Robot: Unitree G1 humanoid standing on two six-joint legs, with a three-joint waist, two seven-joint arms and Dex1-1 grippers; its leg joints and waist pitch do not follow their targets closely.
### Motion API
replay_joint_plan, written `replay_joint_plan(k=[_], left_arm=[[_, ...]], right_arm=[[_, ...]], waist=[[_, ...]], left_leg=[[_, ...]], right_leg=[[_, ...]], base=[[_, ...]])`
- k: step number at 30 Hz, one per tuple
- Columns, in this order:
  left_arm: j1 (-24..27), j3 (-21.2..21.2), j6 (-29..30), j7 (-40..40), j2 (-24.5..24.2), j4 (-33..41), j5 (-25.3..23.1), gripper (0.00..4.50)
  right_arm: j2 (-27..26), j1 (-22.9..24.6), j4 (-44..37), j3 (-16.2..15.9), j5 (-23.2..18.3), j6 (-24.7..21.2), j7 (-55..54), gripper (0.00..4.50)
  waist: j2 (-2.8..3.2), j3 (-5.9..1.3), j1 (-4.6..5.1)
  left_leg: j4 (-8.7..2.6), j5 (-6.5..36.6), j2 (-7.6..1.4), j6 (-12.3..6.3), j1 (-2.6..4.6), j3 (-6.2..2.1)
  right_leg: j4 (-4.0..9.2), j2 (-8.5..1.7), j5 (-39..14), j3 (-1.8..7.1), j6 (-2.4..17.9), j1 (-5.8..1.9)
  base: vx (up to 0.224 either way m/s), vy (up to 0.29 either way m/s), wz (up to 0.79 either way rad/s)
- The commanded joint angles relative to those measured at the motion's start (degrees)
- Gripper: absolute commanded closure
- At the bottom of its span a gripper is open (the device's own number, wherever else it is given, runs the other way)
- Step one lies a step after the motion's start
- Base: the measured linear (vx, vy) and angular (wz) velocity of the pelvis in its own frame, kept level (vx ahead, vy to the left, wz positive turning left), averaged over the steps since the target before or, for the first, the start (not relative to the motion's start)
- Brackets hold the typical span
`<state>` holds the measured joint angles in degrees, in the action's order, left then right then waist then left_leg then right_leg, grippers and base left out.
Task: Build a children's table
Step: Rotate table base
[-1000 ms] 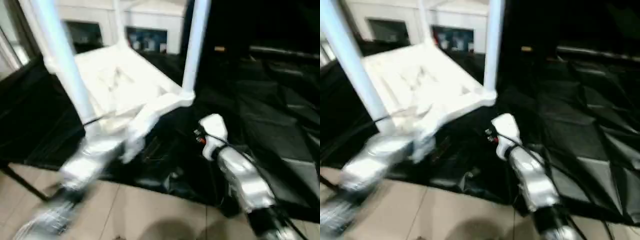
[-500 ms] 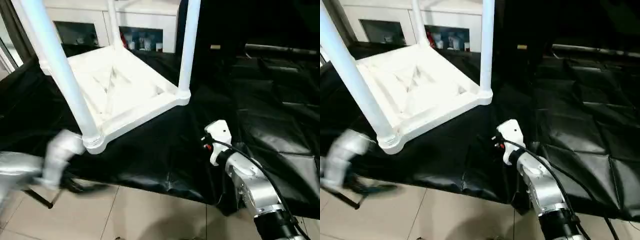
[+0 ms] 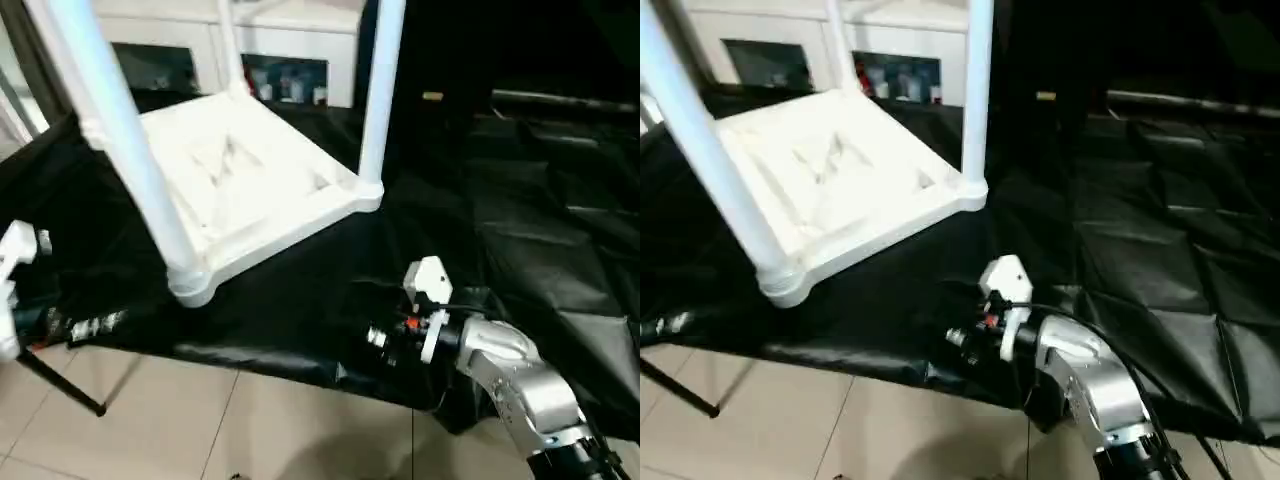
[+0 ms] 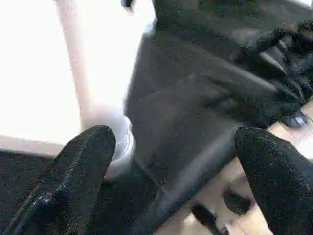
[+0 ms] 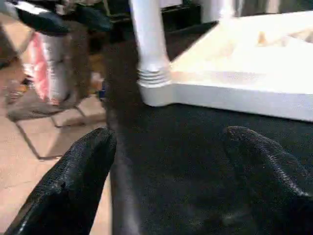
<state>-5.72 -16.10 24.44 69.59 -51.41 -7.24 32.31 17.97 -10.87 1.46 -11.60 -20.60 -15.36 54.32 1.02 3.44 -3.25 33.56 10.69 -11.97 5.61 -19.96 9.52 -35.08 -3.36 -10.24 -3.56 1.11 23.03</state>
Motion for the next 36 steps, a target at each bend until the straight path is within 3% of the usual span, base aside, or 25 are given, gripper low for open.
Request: replay_joint_plan(k=[1, 8, 10, 12, 15, 16, 18, 28, 32, 34, 36], left_arm=[[-1.95, 0.05, -2.06, -1.82, 1.8, -1.34, -0.34, 0.03], [-6.06, 3.38, -5.2, -5.49, 7.0, -2.62, -3.46, 0.03], [-7.87, 5.27, -6.4, -8.75, 9.84, -2.92, -5.38, 0.03], [-9.16, 6.49, -8.61, -10.55, 11.66, -3.74, -7.26, 0.03], [-11.72, 7.55, -11.12, -14.94, 13.56, -6.98, -10.81, 0.03], [-12.84, 7.59, -10.61, -16.8, 14.34, -8.36, -11.39, 0.03], [-13.98, 7.83, -10.72, -17.74, 15.45, -9.6, -11.8, 0.03], [-15.88, 8.52, -9.56, -19.87, 18.13, -11.52, -11.94, 0.03], [-14.93, 10.73, -6.4, -15.37, 19.94, -5.13, -8.17, 0.03], [-14.82, 13.05, -3.76, -13.2, 21.5, -0.69, -5.35, 0.03], [-15.02, 13.99, -3.28, -12.65, 21.95, 0.28, -4.87, 0.03]], right_arm=[[0.63, -0.27, -0.92, -0.24, -0.67, -0.77, 1.12, 0.54], [1.19, -0.77, -1.49, -0.58, -0.75, -2.21, 1.82, 0.54], [1.38, -0.92, -1.42, -0.83, -0.56, -2.39, 1.95, 0.54], [1.39, -1.02, -1.28, -1.06, -0.23, -2.27, 1.96, 0.54], [1.32, -1.22, -1.44, -1.28, -0.32, -2.61, 2.27, 0.54], [1.3, -1.28, -1.43, -1.31, -0.39, -2.63, 2.37, 0.54], [1.29, -1.4, -1.38, -1.27, -0.45, -2.82, 2.49, 0.54], [1.54, -1.86, 0.17, -0.99, 0.12, -1.9, 2.51, 0.54], [1.24, -3.05, 3.27, -0.99, 3.74, -0.2, -1.03, 0.54], [0.48, -5.15, 8.36, -0.34, 9.69, 2.31, -9.63, 0.54], [0.14, -5.9, 9.98, 0.22, 11.05, 2.73, -12.48, 0.54]], waist=[[0.95, -3.07, -0.2], [0.62, -3.49, -0.51], [0.4, -3.54, -0.45], [0.37, -3.64, -0.69], [0.15, -3.65, -0.62], [0.2, -3.84, -0.67], [0.17, -3.88, -0.61], [0.18, -4.02, -0.37], [0.22, -3.98, -0.55], [0.14, -3.94, -0.62], [-0.01, -4.12, -0.74]], left_leg=[[-4.28, 18.16, -0.75, -0.8, 0.66, -0.06], [-4.15, 16.74, -0.8, -0.33, 0.5, -0.19], [-4.15, 16.09, -0.81, -0.29, 0.17, -0.24], [-3.91, 16.15, -0.79, -0.47, 0.55, -0.07], [-4.02, 15.47, -0.67, -0.54, -0.02, -0.19], [-3.81, 15.22, -0.6, -0.5, 0.26, -0.12], [-3.81, 14.07, -0.56, -0.53, -0.08, -0.2], [-3.66, 13.37, -0.68, -1.0, -0.11, -0.2], [-3.64, 13.69, -0.85, -0.25, 0.06, -0.1], [-3.7, 12.86, -0.84, 0.23, 0.03, -0.04], [-3.53, 11.8, -0.7, 0.41, 0.05, 0.1]], right_leg=[[4.98, -3.48, -21.0, 2.77, 9.69, -2.12], [4.87, -3.59, -20.22, 2.71, 8.8, -2.39], [4.67, -3.56, -19.15, 2.67, 8.96, -2.62], [4.82, -3.55, -18.88, 2.72, 9.05, -2.31], [4.8, -3.47, -18.96, 2.6, 8.3, -2.74], [4.82, -3.46, -18.81, 2.6, 7.84, -2.66], [4.62, -3.41, -17.34, 2.52, 8.03, -2.87], [4.39, -3.54, -14.79, 2.45, 9.66, -2.93], [4.29, -3.66, -14.41, 2.51, 10.92, -2.68], [4.21, -3.74, -14.36, 2.55, 10.96, -2.64], [4.11, -3.63, -13.07, 2.61, 11.12, -2.78]], base=[[0.0, 0.0, 0.0], [0.0, 0.0, 0.0], [0.0, 0.0, 0.0], [0.0, 0.0, 0.0], [0.0, 0.0, 0.0], [0.0, 0.0, 0.0], [0.0, 0.0, 0.0], [0.0, 0.0, 0.0], [0.0, 0.0, 0.0], [0.0, 0.0, 0.0], [0.0, 0.0, 0.0]])
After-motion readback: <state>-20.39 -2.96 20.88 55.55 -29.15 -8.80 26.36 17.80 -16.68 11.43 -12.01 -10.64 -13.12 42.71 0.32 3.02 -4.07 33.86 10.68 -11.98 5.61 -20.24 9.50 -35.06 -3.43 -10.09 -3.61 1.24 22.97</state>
